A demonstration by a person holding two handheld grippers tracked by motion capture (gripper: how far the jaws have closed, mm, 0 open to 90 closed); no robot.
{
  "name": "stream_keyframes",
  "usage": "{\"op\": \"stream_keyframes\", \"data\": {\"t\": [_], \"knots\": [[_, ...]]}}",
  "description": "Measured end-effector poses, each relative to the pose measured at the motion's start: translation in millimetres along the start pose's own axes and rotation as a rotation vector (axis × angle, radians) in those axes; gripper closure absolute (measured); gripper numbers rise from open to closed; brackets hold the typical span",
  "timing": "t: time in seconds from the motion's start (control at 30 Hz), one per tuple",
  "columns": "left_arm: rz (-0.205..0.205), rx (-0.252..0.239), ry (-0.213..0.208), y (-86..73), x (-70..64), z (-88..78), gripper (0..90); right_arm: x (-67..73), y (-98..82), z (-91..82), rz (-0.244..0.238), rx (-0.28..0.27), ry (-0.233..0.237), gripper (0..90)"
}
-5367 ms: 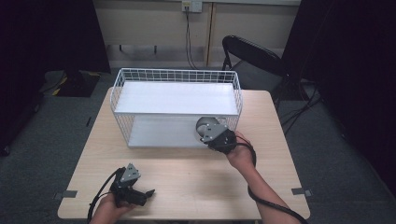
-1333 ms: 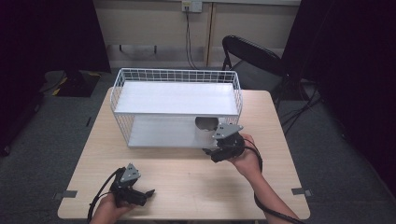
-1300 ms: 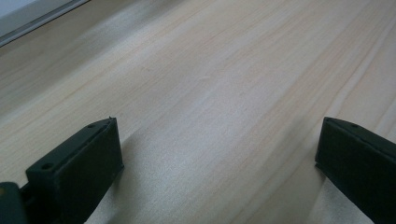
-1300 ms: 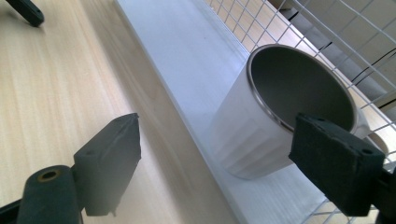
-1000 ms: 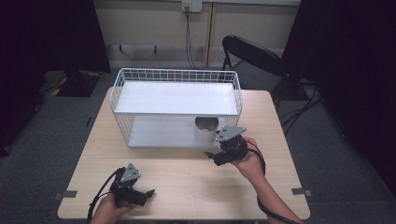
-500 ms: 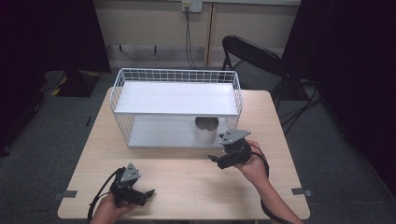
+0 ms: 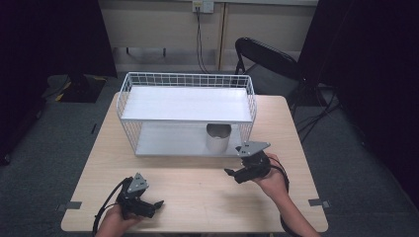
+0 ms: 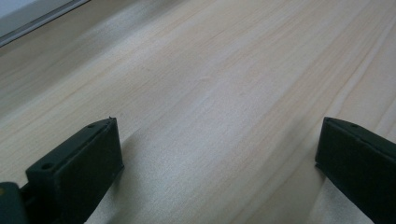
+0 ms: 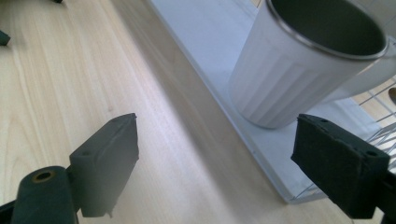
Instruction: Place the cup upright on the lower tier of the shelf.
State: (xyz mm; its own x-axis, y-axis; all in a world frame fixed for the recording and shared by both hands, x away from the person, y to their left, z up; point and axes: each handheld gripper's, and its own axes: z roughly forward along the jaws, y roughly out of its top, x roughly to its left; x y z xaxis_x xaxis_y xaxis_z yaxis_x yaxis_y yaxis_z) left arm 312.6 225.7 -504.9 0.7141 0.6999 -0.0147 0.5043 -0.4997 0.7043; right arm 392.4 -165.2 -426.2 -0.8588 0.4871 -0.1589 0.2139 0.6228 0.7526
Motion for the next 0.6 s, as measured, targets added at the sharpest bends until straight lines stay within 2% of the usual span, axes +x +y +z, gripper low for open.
{"op": "stream_keyframes", "data": {"t": [0.47,0.6], "knots": [[0.0,0.0,0.0,0.0,0.0,0.0,0.0,0.2,-24.9,-8.4,0.028,0.014,0.0,13.0],[0.0,0.0,0.0,0.0,0.0,0.0,0.0,1.2,-31.8,-12.6,0.023,0.015,-0.007,13.0]]}}
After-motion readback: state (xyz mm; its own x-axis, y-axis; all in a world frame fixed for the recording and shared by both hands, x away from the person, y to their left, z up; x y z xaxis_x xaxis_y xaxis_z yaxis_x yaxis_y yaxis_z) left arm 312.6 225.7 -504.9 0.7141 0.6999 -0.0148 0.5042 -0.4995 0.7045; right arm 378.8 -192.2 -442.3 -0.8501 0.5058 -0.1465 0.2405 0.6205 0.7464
